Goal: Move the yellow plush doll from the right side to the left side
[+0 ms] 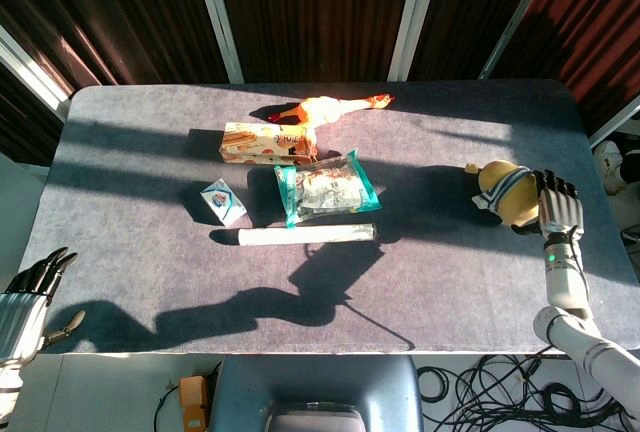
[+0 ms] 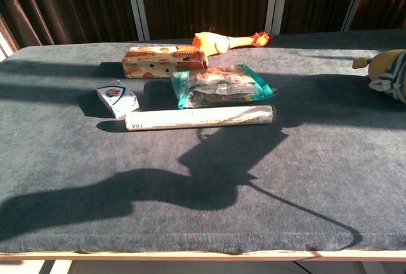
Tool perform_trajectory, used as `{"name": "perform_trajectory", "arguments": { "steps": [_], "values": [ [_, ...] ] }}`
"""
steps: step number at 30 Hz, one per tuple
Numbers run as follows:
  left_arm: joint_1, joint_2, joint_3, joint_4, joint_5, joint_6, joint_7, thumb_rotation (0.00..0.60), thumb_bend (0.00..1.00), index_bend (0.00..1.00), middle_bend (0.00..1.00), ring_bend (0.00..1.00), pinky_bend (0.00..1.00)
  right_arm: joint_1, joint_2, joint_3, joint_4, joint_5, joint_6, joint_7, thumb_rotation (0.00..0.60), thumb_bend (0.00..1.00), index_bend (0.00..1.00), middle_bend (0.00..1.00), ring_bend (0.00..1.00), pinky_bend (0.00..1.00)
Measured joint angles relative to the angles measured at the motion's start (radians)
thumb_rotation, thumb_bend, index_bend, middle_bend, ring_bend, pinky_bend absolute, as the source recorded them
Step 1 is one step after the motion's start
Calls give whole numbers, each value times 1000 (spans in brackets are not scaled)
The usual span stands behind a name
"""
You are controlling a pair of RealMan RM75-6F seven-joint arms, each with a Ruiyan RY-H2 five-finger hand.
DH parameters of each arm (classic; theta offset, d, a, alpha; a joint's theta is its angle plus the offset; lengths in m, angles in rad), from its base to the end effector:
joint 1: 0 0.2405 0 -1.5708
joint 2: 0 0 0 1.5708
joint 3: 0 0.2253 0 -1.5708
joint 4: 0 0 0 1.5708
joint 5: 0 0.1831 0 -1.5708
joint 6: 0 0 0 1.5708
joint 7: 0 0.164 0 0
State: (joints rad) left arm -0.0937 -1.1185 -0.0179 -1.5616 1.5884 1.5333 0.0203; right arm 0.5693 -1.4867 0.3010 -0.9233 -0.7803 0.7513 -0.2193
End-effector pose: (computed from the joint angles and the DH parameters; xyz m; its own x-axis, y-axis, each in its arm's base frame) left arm -0.2662 0.1930 0.1709 0.4636 -0.0242 0.8857 0.8803 -0.1006 -0.4636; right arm -0.3357 -0.3723 0.1191 0.3834 -0.2368 0.8927 -0.8273 0.3418 0.4459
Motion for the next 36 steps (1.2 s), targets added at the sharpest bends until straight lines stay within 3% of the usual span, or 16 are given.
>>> {"name": "perform_trajectory", "arguments": {
  "steps": [11, 18, 20, 21, 24, 25, 30, 32, 36],
  "values": [
    [6, 4, 3, -5, 1, 6, 4, 600, 225, 166, 99, 171, 284, 6, -12, -9, 15, -16, 16, -6, 600, 0, 0, 0, 0, 0],
    [10, 3, 2, -11, -5, 8, 19, 600, 225, 168, 99, 171, 284, 29, -62, -10, 125, -20, -10, -4, 600, 5, 14, 0, 0, 31],
    [9, 3, 2, -10, -6, 6, 20, 600, 225, 168, 99, 171, 284, 39, -89, -10, 179, -29, -18, 4, 600, 35, 72, 27, 29, 99],
    [9, 3, 2, -10, -7, 4, 20, 600, 225, 168, 99, 171, 284, 43, -102, -10, 204, -36, -20, 10, 600, 68, 132, 63, 58, 181],
    [8, 4, 2, -10, -10, -1, 20, 600, 226, 169, 99, 171, 285, 54, -147, -13, 291, -65, -21, 38, 600, 193, 351, 201, 159, 602],
    [7, 5, 2, -11, -12, -3, 19, 600, 226, 169, 99, 171, 284, 57, -166, -15, 327, -81, -18, 51, 600, 223, 397, 233, 190, 652],
    [8, 8, 2, -13, -15, -4, 15, 600, 225, 171, 99, 172, 284, 64, -247, -31, 476, -160, 21, 121, 600, 479, 698, 424, 452, 737],
    [9, 10, 2, -13, -14, -3, 13, 600, 225, 172, 99, 172, 284, 64, -278, -41, 538, -198, 40, 165, 600, 569, 771, 454, 489, 752],
    [9, 11, 2, -13, -14, -2, 8, 600, 225, 174, 99, 172, 285, 63, -314, -59, 607, -262, 63, 257, 600, 628, 820, 467, 493, 755]
  ]
}}
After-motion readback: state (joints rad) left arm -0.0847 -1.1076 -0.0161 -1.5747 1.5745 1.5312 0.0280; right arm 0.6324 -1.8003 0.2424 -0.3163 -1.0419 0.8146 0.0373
